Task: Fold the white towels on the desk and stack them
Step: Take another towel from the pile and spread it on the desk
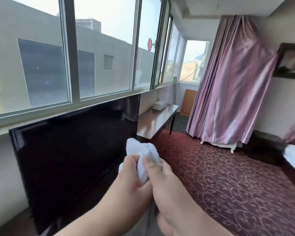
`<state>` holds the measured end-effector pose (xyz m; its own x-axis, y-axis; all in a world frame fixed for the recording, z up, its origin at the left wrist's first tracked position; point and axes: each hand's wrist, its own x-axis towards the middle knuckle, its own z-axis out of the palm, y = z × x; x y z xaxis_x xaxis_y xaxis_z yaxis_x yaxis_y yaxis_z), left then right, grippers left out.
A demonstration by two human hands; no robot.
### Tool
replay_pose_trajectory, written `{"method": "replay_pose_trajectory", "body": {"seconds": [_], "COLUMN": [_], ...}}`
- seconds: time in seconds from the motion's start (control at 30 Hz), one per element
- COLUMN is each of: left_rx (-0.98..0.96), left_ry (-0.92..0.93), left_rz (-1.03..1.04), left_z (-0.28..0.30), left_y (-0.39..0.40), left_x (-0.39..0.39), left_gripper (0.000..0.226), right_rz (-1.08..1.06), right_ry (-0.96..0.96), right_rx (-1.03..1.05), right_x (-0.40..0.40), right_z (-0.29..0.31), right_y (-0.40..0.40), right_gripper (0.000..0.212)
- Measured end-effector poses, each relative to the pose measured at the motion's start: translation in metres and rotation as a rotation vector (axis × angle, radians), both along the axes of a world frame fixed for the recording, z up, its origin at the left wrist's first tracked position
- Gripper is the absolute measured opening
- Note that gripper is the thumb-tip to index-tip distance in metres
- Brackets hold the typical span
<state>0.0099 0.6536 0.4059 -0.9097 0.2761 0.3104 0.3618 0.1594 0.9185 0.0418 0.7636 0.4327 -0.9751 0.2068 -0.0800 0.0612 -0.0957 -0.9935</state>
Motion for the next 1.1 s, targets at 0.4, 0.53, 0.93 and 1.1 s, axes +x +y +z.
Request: {"method": "replay_pose_trajectory", "body": {"seconds": [0.4,0.53,0.93,1.1], "left_rx": [-0.055,-0.049,-0.133,-0.147], "left_ry": [0.162,0.222,0.347,0.32], "left_rz": [-0.113,-0.132,-0.013,0.076], "left_z": [0.0,0.03,0.002,-0.037], "left_y": [0.148,0.191,0.357,0.434], "left_x": [-0.226,-0.319,-0.583,-0.691], "left_gripper": [0.034,0.031,0.051,0.058], "right_rz": [-0.117,-0.152,-0.133,-0.087], "right_ry": [0.125,0.241,0.279,0.179], "right_rx": [0.152,0.074,0.133,0.171], "right_x": [-0.211,-0.313,-0.551,-0.66], "right_z": [-0.003,0.011,-0.004,-0.026], "right_y": [0.146,0.192,0.36,0.442], "right_gripper": [0.051,0.043,0.061,0.061]}}
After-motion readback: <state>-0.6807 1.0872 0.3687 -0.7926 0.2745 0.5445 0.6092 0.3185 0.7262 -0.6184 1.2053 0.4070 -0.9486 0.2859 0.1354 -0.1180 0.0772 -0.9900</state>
